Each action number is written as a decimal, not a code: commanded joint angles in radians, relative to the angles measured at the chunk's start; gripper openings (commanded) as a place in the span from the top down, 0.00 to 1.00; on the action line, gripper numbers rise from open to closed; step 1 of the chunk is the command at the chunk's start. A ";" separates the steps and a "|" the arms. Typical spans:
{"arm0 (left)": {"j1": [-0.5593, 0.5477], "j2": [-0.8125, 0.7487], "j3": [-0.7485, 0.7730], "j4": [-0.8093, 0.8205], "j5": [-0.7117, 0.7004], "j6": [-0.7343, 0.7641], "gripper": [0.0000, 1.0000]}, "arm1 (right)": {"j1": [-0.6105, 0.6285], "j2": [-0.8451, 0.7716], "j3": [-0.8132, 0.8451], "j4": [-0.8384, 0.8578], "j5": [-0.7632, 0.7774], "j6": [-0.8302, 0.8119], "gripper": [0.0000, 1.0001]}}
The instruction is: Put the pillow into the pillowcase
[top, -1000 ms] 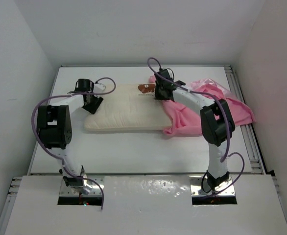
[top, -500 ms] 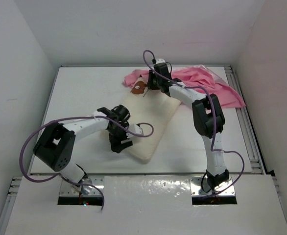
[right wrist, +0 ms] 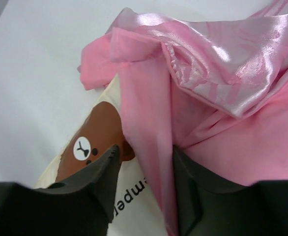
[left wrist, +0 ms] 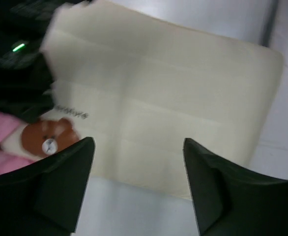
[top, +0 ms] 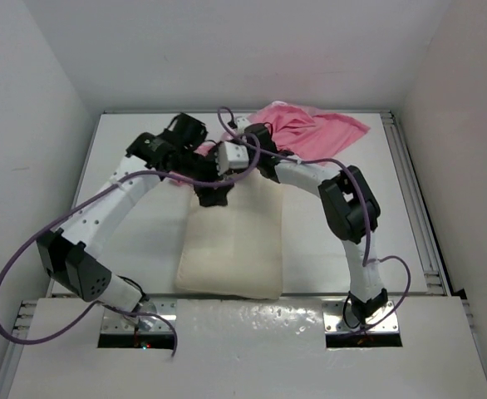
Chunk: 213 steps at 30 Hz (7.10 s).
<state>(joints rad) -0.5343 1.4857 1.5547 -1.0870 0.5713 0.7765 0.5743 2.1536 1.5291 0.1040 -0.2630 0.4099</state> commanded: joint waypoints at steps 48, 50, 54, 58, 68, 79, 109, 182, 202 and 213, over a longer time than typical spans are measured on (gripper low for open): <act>0.339 0.064 -0.527 0.394 -0.149 0.001 1.00 | -0.177 -0.327 -0.477 0.119 -0.099 0.295 1.00; 0.342 0.047 -0.495 0.308 -0.177 0.023 0.69 | -0.150 -0.322 -0.468 0.083 -0.120 0.251 1.00; 0.343 0.027 -0.334 0.253 -0.304 -0.046 0.36 | -0.120 -0.339 -0.506 0.059 -0.113 0.210 1.00; 0.312 0.047 -0.092 0.252 -0.346 -0.152 0.26 | -0.110 -0.365 -0.540 0.076 -0.114 0.219 0.98; 0.089 0.287 -0.015 0.499 -0.639 -0.147 0.19 | -0.099 -0.385 -0.541 0.057 -0.114 0.211 0.84; 0.082 0.450 0.125 0.578 -0.700 -0.250 0.91 | -0.132 -0.321 -0.459 0.109 -0.105 0.240 0.30; 0.088 0.309 0.176 0.454 -0.080 -0.214 1.00 | -0.024 -0.314 -0.461 0.577 -0.407 0.346 1.00; 0.507 0.202 -0.581 0.868 -0.375 -0.256 1.00 | 0.490 0.089 0.157 -0.605 0.575 0.075 0.19; 0.520 0.085 -0.164 0.326 0.047 -0.209 1.00 | 0.050 -0.501 -0.188 0.255 0.350 0.449 1.00; 0.347 0.090 0.082 0.095 0.353 -0.059 1.00 | 0.061 -0.372 0.044 0.152 0.567 0.371 1.00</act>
<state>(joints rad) -0.1539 1.6020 1.5429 -0.9131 0.7387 0.6476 0.6182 1.7329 1.4654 0.2073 0.2211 0.8040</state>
